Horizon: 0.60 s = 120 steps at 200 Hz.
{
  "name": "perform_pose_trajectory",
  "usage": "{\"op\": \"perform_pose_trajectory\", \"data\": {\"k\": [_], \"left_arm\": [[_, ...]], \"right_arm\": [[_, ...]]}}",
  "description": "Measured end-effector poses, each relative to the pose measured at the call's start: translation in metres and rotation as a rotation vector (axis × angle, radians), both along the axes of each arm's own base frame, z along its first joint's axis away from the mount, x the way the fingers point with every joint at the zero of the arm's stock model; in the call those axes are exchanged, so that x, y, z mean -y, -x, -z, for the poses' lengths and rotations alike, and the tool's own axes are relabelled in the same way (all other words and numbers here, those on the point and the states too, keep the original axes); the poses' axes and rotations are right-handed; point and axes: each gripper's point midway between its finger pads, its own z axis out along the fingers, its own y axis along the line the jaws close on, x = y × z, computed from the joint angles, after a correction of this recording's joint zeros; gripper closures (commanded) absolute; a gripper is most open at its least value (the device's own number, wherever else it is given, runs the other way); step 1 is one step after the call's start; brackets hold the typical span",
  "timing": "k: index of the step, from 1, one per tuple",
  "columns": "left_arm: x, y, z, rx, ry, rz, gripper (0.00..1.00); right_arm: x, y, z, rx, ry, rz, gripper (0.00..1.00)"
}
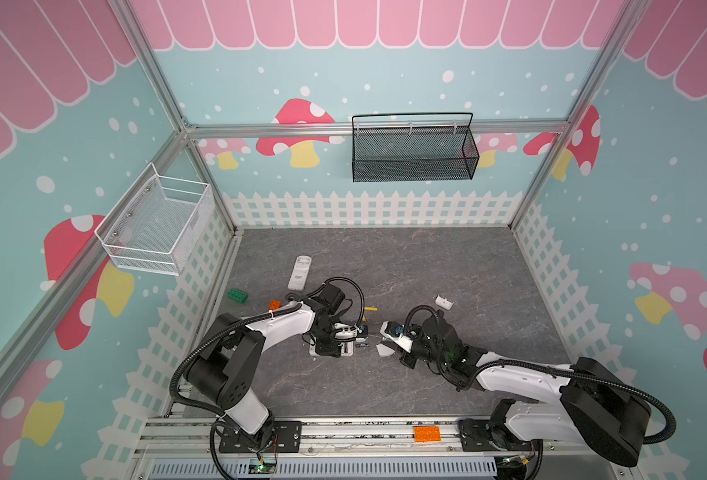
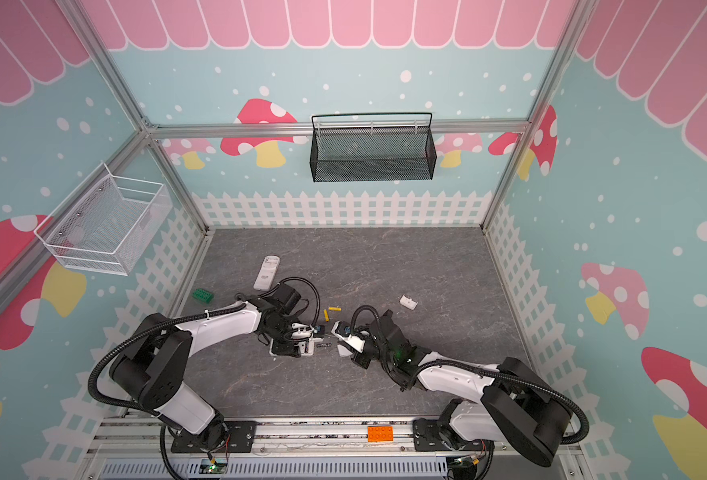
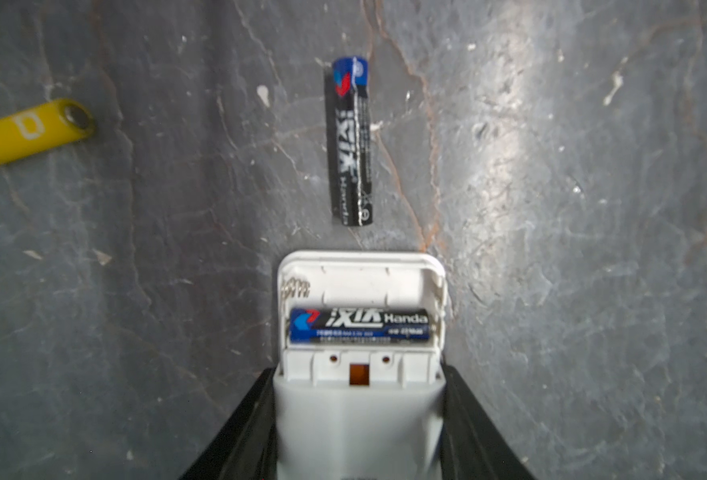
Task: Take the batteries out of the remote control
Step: 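Draw the screwdriver back with the right gripper from the remote, then insert the screwdriver tip into the remote's second battery slot with the right gripper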
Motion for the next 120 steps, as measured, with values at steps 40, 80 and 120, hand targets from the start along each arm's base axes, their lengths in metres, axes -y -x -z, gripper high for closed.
{"op": "perform_pose_trajectory", "data": {"k": [40, 80, 120], "left_arm": [[-0.002, 0.001, 0.000, -0.011, -0.008, -0.018, 0.31], [-0.002, 0.002, 0.000, -0.018, -0.011, -0.030, 0.22], [0.007, -0.003, -0.008, 0.001, 0.007, -0.015, 0.22]], "right_arm": [[-0.006, 0.015, 0.005, -0.173, -0.067, -0.024, 1.00], [-0.008, 0.025, 0.026, -0.320, -0.054, -0.026, 1.00], [-0.011, 0.016, 0.029, -0.444, -0.096, 0.035, 1.00]]}}
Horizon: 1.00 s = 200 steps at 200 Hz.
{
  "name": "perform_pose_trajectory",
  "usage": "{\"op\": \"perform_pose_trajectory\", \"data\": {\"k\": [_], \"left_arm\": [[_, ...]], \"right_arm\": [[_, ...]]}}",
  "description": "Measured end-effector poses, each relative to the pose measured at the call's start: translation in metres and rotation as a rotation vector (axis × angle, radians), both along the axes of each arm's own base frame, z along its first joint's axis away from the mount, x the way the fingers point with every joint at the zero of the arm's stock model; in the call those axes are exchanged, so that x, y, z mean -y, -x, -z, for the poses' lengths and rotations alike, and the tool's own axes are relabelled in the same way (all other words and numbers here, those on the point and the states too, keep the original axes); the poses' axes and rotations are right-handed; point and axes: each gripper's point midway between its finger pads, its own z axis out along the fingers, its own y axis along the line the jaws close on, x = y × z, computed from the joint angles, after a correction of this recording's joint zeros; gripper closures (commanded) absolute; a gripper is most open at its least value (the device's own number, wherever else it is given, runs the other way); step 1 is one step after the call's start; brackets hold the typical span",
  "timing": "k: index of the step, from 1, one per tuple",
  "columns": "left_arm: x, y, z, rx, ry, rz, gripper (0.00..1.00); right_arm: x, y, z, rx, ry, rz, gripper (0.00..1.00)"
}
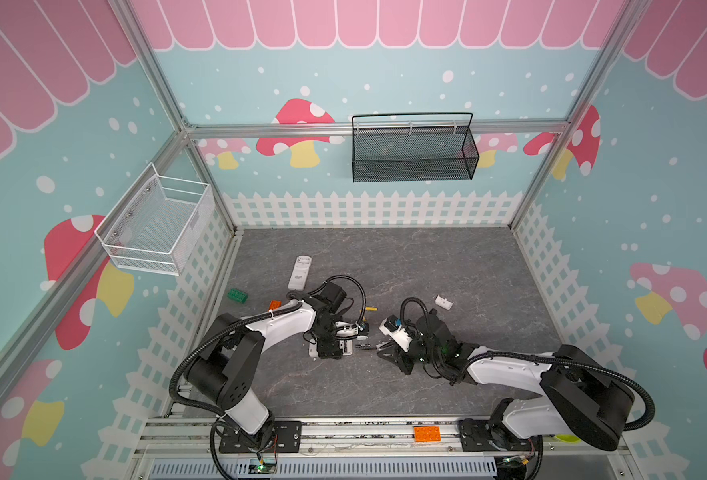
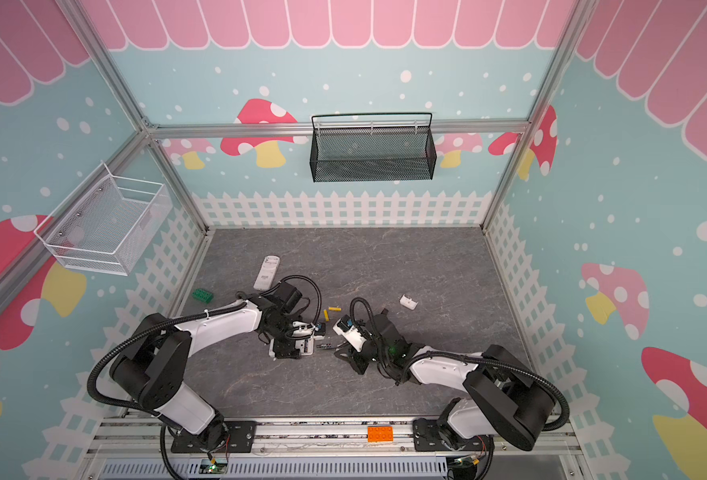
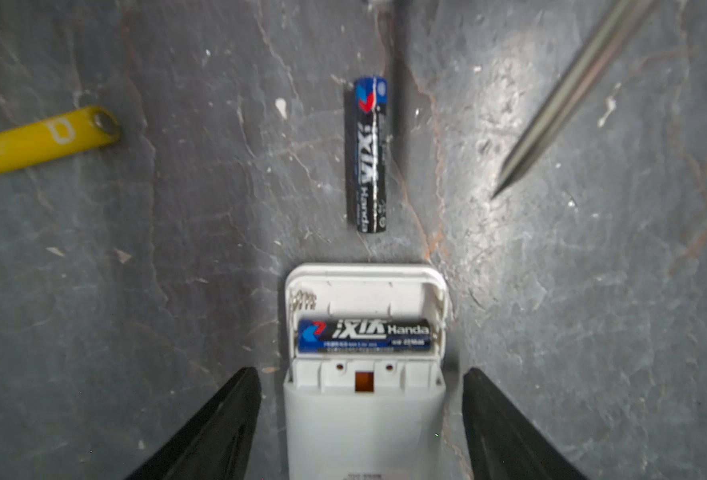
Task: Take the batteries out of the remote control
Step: 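Insert the screwdriver tip into the remote's second battery slot with the right gripper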
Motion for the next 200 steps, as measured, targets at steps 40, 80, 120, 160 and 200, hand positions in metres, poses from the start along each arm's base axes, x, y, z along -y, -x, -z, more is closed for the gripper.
{"op": "perform_pose_trajectory", "data": {"k": [40, 80, 120, 160, 200], "left_arm": [[0.013, -0.006, -0.008, 0.023, 0.020, 0.030, 0.22], [0.011, -0.003, -0.001, 0.003, 0.003, 0.049, 0.22], [0.010, -0.001, 0.004, -0.012, -0.005, 0.052, 0.22], [0.011, -0.001, 0.009, -0.030, -0.008, 0.053, 0.24], [0.013, -0.003, 0.009, -0.028, -0.006, 0.050, 0.32]], "right_arm": [[0.001, -0.019, -0.006, -0.180, -0.121, 0.116, 1.00], [-0.003, -0.025, -0.003, -0.360, -0.186, 0.188, 1.00], [-0.011, -0.031, -0.002, -0.472, -0.238, 0.189, 1.00], [-0.019, -0.032, 0.007, -0.545, -0.243, 0.169, 1.00], [-0.024, -0.035, 0.012, -0.588, -0.244, 0.162, 1.00]]}}
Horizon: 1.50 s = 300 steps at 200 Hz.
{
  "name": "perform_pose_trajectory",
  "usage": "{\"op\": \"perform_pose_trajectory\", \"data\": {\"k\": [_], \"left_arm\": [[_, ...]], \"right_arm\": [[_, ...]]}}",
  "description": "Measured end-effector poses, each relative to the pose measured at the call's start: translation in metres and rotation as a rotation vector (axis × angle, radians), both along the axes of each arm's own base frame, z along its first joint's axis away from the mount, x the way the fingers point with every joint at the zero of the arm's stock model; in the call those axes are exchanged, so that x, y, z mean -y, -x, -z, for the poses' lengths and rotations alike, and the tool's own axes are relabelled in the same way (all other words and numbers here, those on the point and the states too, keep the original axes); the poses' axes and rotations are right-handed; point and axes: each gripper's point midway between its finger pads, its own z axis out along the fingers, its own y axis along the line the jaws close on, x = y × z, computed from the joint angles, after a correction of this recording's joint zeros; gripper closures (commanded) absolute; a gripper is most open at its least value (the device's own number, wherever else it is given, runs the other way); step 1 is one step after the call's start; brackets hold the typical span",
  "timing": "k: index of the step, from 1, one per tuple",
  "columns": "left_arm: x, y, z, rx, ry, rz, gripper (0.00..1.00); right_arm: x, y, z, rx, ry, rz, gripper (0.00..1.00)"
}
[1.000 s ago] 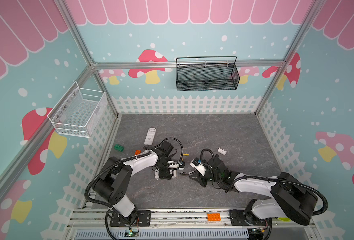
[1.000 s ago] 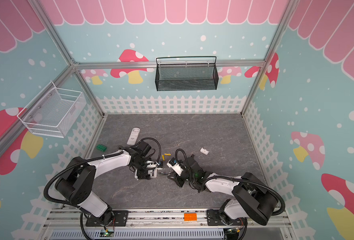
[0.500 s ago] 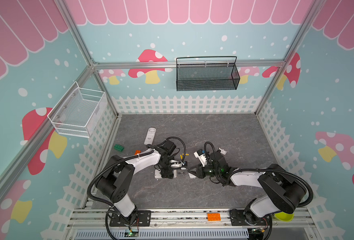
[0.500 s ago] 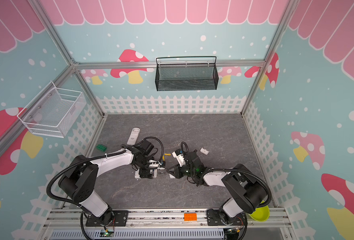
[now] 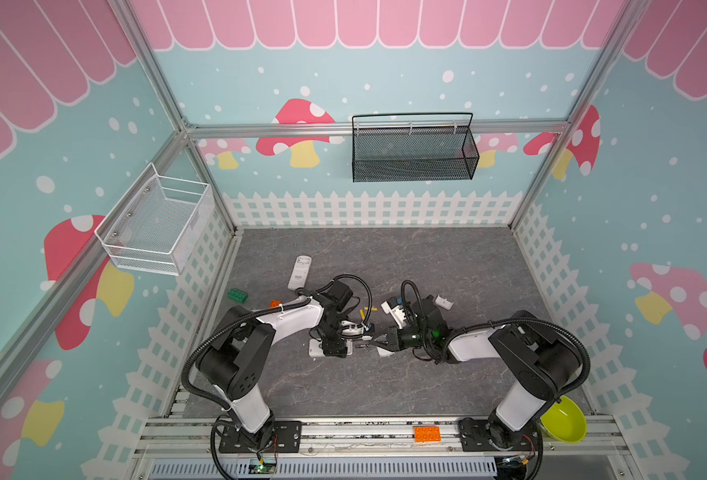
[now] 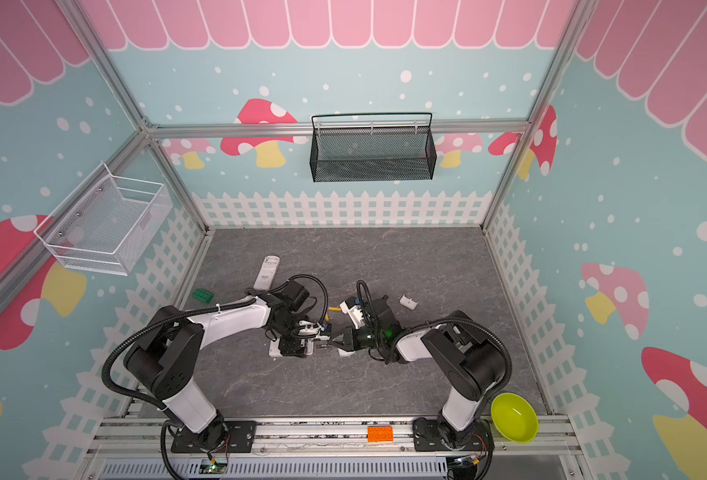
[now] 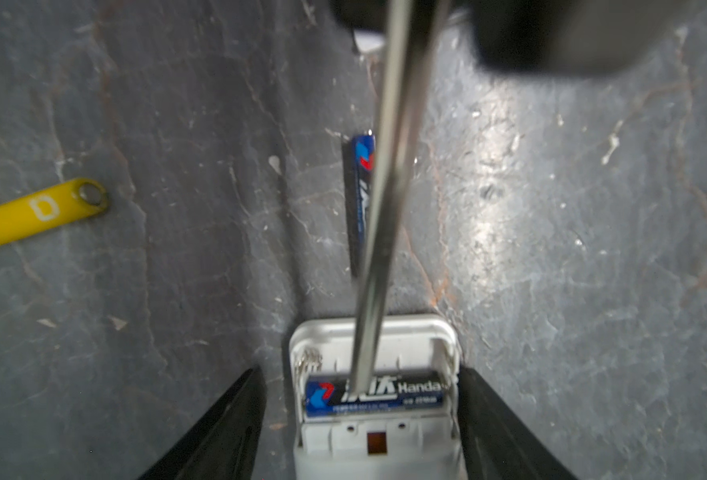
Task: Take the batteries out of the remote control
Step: 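Insert the screwdriver tip into the remote's second battery slot with the right gripper, then lever the second blue battery out with the screwdriver in the right gripper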
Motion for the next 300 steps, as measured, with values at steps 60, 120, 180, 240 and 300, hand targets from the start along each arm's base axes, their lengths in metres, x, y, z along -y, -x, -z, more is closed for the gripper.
{"op": "perform_pose_trajectory", "data": {"k": [60, 120, 180, 240, 300], "left_arm": [[0.001, 0.000, 0.000, 0.000, 0.006, 0.000, 0.42], [0.002, 0.000, 0.000, 0.002, 0.006, 0.001, 0.52], [0.002, 0.001, 0.000, 0.006, -0.001, 0.005, 0.57], [0.003, 0.000, -0.001, 0.010, -0.004, 0.006, 0.58], [0.003, 0.000, 0.000, 0.011, -0.006, 0.006, 0.59]], "right_arm": [[-0.004, -0.004, 0.004, -0.025, -0.002, 0.000, 1.00], [-0.007, -0.008, 0.010, -0.037, 0.009, 0.000, 1.00], [-0.007, -0.008, 0.016, -0.054, 0.023, 0.003, 1.00], [-0.008, -0.005, 0.021, -0.071, 0.036, -0.018, 1.00], [-0.011, -0.002, 0.021, -0.075, 0.042, -0.047, 1.00]]}}
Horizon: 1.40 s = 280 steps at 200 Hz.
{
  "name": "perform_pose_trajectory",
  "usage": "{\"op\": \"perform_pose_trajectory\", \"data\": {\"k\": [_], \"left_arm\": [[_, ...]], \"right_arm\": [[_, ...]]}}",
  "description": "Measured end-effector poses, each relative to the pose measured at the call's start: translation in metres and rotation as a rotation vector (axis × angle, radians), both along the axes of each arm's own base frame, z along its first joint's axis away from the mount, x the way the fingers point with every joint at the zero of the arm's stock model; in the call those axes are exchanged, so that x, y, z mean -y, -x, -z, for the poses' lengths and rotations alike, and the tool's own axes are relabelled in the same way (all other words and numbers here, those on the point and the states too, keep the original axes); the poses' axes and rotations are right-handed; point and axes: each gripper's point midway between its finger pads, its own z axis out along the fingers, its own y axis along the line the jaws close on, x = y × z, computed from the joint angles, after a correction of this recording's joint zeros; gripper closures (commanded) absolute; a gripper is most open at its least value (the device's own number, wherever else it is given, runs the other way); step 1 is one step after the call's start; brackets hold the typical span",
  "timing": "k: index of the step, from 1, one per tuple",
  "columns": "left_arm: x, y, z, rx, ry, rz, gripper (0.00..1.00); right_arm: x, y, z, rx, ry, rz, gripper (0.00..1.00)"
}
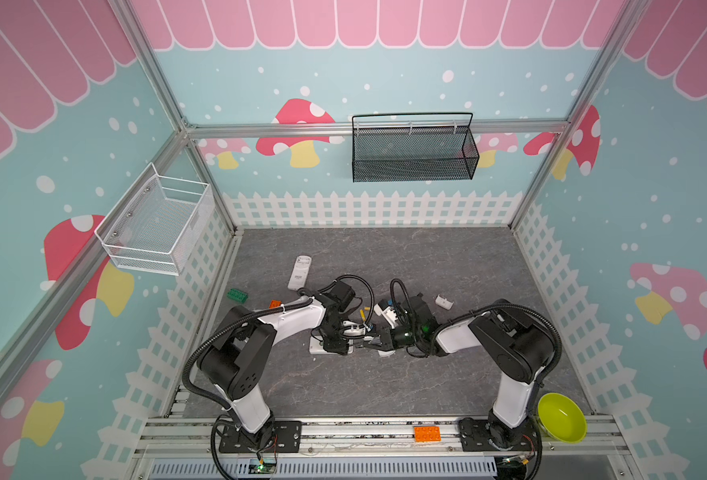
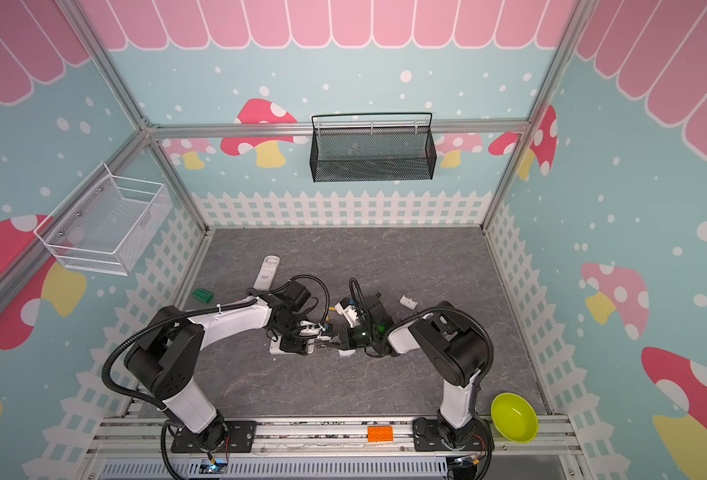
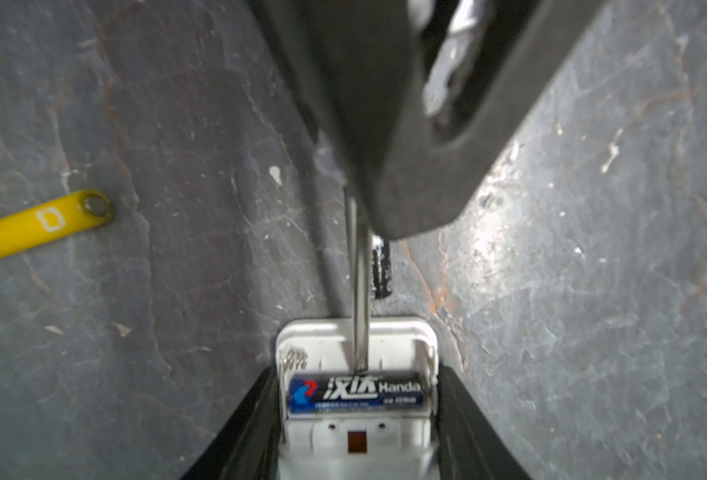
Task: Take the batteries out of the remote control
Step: 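Lever the second blue battery out with the screwdriver in the right gripper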
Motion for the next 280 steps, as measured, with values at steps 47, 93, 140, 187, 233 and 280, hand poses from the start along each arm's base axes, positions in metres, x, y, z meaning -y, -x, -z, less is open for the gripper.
{"op": "perform_pose_trajectory", "data": {"k": [47, 93, 140, 187, 233, 280], "left_arm": [[0.000, 0.000, 0.000, -0.001, -0.001, -0.002, 0.59], [0.000, 0.000, 0.000, -0.001, -0.008, 0.001, 0.59], [0.001, 0.000, 0.000, -0.002, -0.010, 0.002, 0.55], [-0.001, 0.000, 0.000, -0.001, -0.018, 0.001, 0.45], [0.001, -0.002, -0.001, 0.012, -0.015, 0.004, 0.32], [0.010, -0.003, -0.016, -0.001, 0.004, 0.014, 0.01]], "right_arm": [[-0.002, 0.002, 0.002, -0.008, -0.008, -0.019, 1.00], [-0.003, 0.002, 0.003, -0.002, -0.018, -0.030, 1.00], [-0.007, 0.002, 0.002, 0.002, -0.035, -0.047, 1.00], [-0.009, 0.000, 0.006, -0.003, -0.083, -0.070, 1.00], [-0.009, -0.001, 0.004, 0.003, -0.100, -0.074, 1.00], [-0.009, -0.001, 0.002, 0.010, -0.118, -0.069, 1.00]]}}
